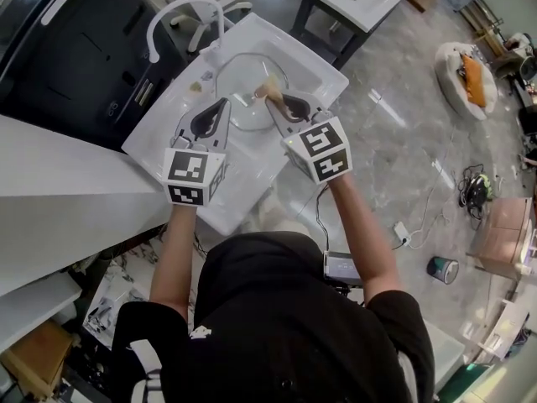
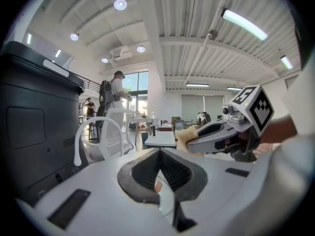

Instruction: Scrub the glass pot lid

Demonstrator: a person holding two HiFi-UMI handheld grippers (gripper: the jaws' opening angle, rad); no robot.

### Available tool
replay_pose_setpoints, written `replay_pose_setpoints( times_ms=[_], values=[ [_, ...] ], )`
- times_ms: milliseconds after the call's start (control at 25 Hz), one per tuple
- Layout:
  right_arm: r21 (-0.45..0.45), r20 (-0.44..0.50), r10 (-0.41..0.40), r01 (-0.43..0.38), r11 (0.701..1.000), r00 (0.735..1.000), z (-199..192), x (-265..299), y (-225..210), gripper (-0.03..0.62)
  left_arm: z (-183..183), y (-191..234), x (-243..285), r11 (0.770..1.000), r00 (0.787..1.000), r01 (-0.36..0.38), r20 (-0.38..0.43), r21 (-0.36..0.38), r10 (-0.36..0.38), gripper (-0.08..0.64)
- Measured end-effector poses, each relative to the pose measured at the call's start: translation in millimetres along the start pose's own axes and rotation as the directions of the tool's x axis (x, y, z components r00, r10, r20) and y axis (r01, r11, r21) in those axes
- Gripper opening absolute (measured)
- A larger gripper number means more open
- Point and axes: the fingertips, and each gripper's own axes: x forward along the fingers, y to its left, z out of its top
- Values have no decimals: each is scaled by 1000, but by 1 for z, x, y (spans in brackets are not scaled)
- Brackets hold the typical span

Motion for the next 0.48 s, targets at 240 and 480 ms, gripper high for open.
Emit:
replay_pose_setpoints(
  times_ms=[240, 480],
  values=[
    [-10, 44, -40, 41, 999, 998, 13, -19, 10, 31, 5, -8, -19, 1000, 1000, 21, 20, -11, -21, 6],
    [-31, 107, -54, 58, 998, 993, 35, -37, 17, 31, 22, -17, -32, 999, 997, 36, 67, -39, -34, 6]
  ],
)
